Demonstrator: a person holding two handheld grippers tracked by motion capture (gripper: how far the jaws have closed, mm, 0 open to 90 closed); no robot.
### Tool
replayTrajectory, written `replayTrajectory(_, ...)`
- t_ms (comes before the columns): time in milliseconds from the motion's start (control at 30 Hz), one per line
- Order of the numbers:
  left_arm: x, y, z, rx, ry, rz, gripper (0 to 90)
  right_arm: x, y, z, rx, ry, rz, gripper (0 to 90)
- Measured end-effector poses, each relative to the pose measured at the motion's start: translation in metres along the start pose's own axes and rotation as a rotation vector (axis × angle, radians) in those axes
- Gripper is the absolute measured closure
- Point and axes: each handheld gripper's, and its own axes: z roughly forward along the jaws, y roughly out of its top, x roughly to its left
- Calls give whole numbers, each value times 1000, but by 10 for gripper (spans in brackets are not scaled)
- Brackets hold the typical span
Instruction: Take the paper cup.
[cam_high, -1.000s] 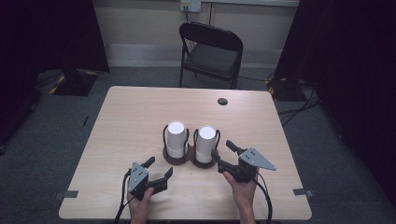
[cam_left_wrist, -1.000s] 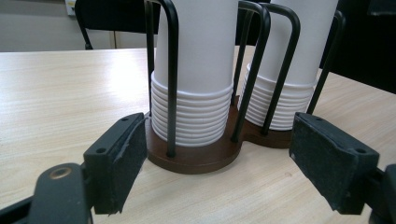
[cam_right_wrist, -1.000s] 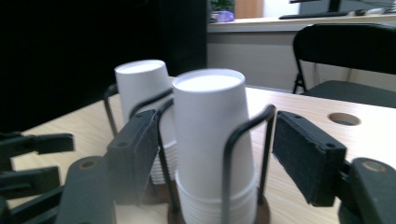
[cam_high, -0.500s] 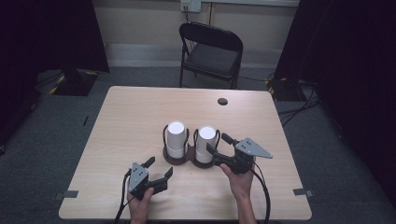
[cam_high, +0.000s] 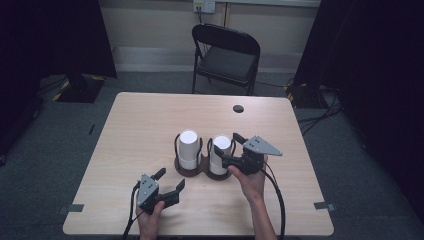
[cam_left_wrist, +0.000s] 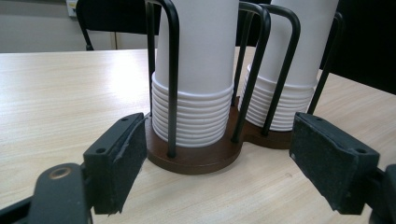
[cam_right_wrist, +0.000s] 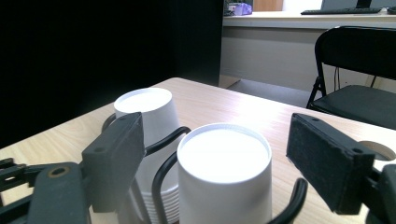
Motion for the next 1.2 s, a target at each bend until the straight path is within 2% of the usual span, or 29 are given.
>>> replayTrajectory(300,0,0,0,-3,-1,1,191,-3,-5,17,23,-13,-28,216)
replayTrajectory(400,0,0,0,-2,-1,1,191,-5,-8,22,36,-16,-20,221)
replayTrajectory(533,0,0,0,-2,-1,0,191,-6,-10,24,43,-7,-15,241)
replayTrajectory(667,0,0,0,-3,-1,1,191,-5,-11,25,60,-5,-34,267)
replayTrajectory(1200,-1,0,0,0,4,3,191,-5,-16,31,104,-21,-58,315)
